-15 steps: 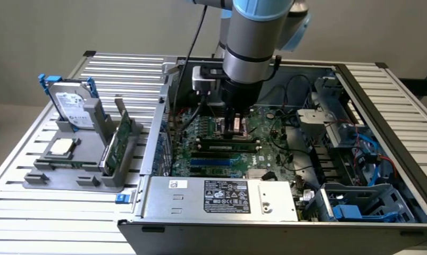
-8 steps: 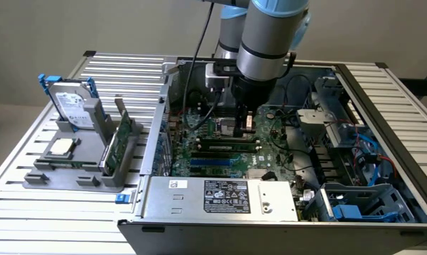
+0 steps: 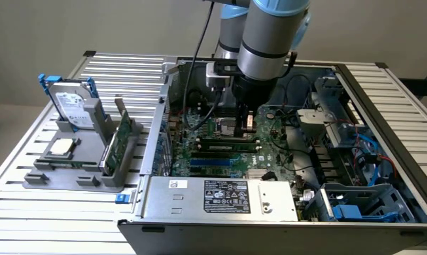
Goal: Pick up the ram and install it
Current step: 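Press down the ram until it locks into place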
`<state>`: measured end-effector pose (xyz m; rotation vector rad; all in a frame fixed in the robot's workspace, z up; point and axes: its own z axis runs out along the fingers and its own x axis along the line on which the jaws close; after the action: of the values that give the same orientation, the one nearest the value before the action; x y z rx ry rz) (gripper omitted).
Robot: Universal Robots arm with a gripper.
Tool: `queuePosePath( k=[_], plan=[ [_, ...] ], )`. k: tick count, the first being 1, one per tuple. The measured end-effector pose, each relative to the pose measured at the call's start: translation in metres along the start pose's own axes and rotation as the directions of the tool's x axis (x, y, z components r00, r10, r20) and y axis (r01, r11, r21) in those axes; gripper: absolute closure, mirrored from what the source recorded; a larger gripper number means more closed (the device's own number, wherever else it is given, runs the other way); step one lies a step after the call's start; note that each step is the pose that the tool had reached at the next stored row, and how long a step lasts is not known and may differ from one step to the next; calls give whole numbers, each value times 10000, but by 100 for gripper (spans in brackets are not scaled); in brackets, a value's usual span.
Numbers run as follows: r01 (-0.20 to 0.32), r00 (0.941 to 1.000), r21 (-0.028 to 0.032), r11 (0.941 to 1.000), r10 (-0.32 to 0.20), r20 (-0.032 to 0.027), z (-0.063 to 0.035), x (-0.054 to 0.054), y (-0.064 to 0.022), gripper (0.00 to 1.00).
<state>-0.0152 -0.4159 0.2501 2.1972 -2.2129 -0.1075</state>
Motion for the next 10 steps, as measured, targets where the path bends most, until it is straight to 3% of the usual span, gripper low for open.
queuePosePath(
  k=[10],
  plan=[
    [-156,9999,6,9999,156,7,-2,2,0,89]
  ],
)
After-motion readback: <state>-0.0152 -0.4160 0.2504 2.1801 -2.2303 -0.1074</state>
